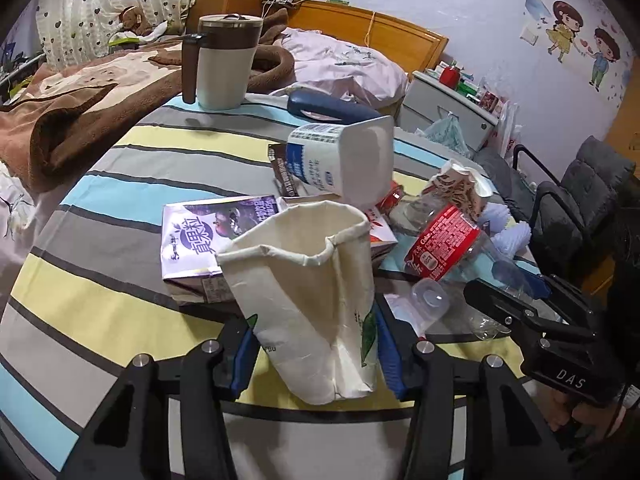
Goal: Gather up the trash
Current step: 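Grasp the Coca-Cola bottle with the right tool while the left tool grasps the cream paper bag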
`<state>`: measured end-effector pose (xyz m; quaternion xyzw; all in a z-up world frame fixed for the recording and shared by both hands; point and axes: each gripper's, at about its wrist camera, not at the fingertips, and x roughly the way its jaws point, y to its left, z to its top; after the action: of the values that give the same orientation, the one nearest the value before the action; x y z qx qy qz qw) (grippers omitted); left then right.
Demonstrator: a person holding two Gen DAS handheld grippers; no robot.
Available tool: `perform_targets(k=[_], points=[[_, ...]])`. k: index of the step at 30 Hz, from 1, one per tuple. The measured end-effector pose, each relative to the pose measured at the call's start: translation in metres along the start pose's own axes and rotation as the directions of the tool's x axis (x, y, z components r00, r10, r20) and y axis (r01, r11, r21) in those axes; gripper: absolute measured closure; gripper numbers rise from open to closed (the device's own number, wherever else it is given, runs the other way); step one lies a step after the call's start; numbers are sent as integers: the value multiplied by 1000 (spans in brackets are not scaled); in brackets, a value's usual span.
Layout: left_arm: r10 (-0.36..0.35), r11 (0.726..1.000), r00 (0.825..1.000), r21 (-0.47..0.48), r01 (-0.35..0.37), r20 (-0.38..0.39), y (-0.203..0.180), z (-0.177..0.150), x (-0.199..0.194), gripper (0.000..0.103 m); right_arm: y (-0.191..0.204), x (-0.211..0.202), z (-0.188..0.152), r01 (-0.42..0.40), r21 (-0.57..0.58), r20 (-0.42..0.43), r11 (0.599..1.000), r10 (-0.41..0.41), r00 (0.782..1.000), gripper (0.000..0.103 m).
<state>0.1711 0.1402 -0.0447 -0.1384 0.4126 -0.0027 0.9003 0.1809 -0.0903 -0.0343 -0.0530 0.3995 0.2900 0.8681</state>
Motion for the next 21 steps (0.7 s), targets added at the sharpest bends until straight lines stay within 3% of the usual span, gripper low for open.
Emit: perform_targets(k=[7,12,21], points=[[-13,1000,1000,20,13,5,-7,-8,-8,50,0,-14,-10,17,45,23,999,-19,1000,38],[-23,999,1000,35,23,-4,-14,-16,-11,50,4,-24,-21,22,48,-10,999,-22,1000,38],[-19,999,1000,29,19,-7,-14,-21,-15,50,21,-2,-4,57,-83,-114,995,-66,991,37]])
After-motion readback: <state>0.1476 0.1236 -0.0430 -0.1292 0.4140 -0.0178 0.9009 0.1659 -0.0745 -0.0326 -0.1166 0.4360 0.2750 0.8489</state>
